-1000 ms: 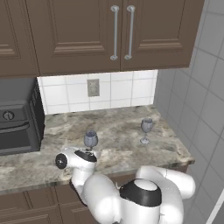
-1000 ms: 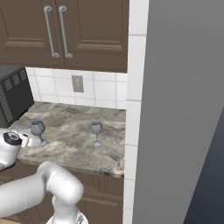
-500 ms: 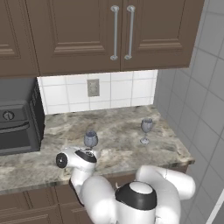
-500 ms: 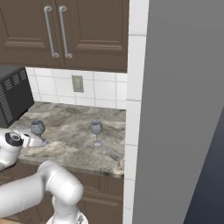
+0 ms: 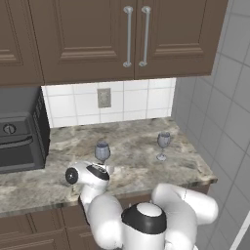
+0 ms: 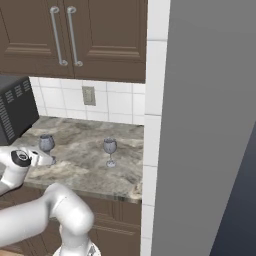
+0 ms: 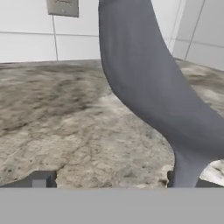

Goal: Retrieve the wine glasses from the counter and place one next to each plate.

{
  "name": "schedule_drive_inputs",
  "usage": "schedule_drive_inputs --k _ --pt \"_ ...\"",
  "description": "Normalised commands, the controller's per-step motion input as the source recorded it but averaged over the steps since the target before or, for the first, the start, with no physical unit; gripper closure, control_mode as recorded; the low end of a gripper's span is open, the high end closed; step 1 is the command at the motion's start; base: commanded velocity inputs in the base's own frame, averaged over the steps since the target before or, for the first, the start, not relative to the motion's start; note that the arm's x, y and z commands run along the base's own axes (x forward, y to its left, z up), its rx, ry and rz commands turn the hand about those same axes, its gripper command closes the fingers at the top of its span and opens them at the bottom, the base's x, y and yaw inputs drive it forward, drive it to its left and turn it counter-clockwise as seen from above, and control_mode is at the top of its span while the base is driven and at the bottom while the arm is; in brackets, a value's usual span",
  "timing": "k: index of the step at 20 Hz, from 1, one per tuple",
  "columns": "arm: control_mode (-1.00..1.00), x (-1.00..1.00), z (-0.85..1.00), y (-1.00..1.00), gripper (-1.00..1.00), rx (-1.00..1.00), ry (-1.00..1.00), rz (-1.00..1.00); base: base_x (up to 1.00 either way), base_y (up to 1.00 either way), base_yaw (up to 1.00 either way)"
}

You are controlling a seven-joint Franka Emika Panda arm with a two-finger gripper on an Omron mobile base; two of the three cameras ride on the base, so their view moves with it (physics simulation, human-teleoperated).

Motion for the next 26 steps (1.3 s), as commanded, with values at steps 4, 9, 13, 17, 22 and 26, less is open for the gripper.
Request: schedule_drive_inputs --k 4,9,13,17,22,26 --pt "-1.00 0.18 0.00 -0.03 1.00 0.00 0.00 0.00 0.00 0.00 0.00" --pt "-1.00 -0.12 0.38 0.00 1.00 0.00 -0.09 0.00 0.00 0.00 0.00" --pt "-1.00 -0.35 0.91 0.00 1.00 0.00 -0.21 0.00 0.00 0.00 0.00" --pt "-1.00 -0.20 0.95 0.06 1.00 0.00 -0.17 0.00 0.00 0.00 0.00" --pt "-1.00 -0.48 0.77 0.01 1.00 0.02 -0.11 0.01 0.00 0.00 0.00" --pt "-1.00 -0.79 0.60 -0.03 1.00 0.08 -0.07 0.00 0.00 0.00 0.00"
